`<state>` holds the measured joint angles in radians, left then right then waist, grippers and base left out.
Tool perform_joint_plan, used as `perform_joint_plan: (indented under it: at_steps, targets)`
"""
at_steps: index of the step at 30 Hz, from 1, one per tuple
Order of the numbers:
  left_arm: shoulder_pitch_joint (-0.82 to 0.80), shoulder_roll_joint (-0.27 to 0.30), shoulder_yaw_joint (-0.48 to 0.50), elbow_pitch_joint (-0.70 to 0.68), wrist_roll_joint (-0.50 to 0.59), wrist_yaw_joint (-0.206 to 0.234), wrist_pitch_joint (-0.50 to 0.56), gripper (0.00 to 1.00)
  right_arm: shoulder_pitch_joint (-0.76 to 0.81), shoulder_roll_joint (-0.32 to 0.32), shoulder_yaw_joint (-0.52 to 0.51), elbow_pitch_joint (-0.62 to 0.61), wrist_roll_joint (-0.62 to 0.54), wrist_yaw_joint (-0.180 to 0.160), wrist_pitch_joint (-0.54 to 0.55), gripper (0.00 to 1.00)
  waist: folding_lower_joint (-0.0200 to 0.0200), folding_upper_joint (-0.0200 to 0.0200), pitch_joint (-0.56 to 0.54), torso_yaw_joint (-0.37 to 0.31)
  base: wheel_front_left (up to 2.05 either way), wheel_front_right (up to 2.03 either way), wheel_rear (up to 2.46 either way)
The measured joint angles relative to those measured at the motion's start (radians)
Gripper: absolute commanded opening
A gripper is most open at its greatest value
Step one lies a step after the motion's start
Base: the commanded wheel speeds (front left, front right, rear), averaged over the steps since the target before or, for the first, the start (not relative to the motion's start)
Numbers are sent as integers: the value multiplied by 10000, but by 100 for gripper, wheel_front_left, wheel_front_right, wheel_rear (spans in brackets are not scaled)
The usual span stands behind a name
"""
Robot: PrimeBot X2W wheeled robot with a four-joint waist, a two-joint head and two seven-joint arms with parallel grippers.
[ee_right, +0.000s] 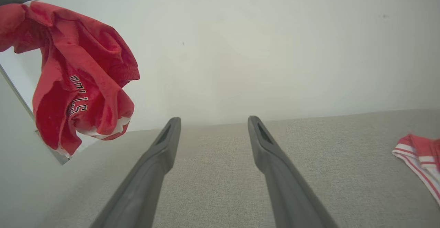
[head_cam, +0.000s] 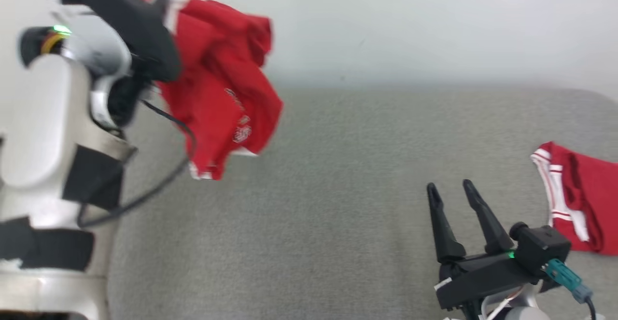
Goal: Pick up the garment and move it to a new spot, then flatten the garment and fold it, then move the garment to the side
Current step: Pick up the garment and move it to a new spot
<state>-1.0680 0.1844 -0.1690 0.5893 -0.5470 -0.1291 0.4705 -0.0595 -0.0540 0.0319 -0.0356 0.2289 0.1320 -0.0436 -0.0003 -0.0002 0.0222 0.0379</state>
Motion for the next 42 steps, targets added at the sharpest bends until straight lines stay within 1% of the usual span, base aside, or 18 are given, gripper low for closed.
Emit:
perform_joint_plan:
  at_steps: [2,5,7,8,12,17,20,22,23,24,25,27,29,32,34,38,42]
  targets:
    - [417,-125,-194,-834,-36,6,278,0,69,4,-94,-79,-2,0,8,100,0,0,-156,-219,0,0,0]
    - [1131,-387,-479,-1979,-107,127,617,0,123,12,-128,-198,-8,0,84,100,0,0,-307,-596,0,0,0]
    - [1642,-621,-696,-2573,-125,253,759,0,144,17,-109,-236,19,0,90,100,1,1,-353,-882,0,0,0]
    - [1642,-621,-696,-2573,-125,253,759,0,144,17,-109,-236,19,0,90,100,1,1,-353,-882,0,0,0]
    - [2662,-884,-924,-3325,-217,688,807,0,150,17,-50,-247,127,0,77,100,2,1,-333,-1524,0,0,0]
    - [3784,-1126,-1275,-3547,-253,1135,579,0,141,17,13,-219,188,0,17,100,3,2,-230,-2329,0,0,0]
    - [4263,-1151,-1448,-3216,-82,1394,282,0,150,15,44,-174,194,0,-8,100,3,2,-141,-2759,0,0,0]
    - [4504,-1162,-1570,-2834,-27,1467,117,0,164,17,79,-144,232,0,-13,100,3,2,-72,-3015,0,0,0]
    - [4590,-1170,-1628,-2627,40,1482,-31,34,173,17,81,-130,236,0,-17,100,3,2,-36,-3131,0,0,0]
    - [4613,-1160,-1733,-2364,161,1484,-98,75,182,17,90,-121,236,0,-21,100,3,2,1,-3231,0,0,0]
    - [4630,-1131,-1877,-2086,288,1480,-123,100,185,17,94,-109,236,0,-23,100,3,2,40,-3319,0,0,0]
    - [4651,-1030,-2253,-1442,725,1467,-75,100,188,17,102,-92,236,0,-23,100,3,2,120,-3455,0,0,0]
    - [4691,-968,-2510,-863,876,1540,153,100,189,15,75,-82,234,0,-23,100,3,2,201,-3520,0,0,0]
    - [4726,-1028,-2715,-485,884,1476,330,100,208,19,-63,-132,150,0,-10,100,5,2,265,-3435,0,0,0]
    - [4733,-1070,-2796,-477,865,1461,316,100,239,19,-159,-194,90,0,-2,100,4,3,282,-3297,0,0,0]
    - [4786,-1039,-2759,-713,863,1555,-100,100,366,19,-309,-238,65,0,81,100,4,2,236,-2903,0,0,0]
    - [5154,-731,-2579,-1248,869,1645,-499,100,427,23,-370,-215,-6,0,94,100,4,3,103,-2482,0,0,0]
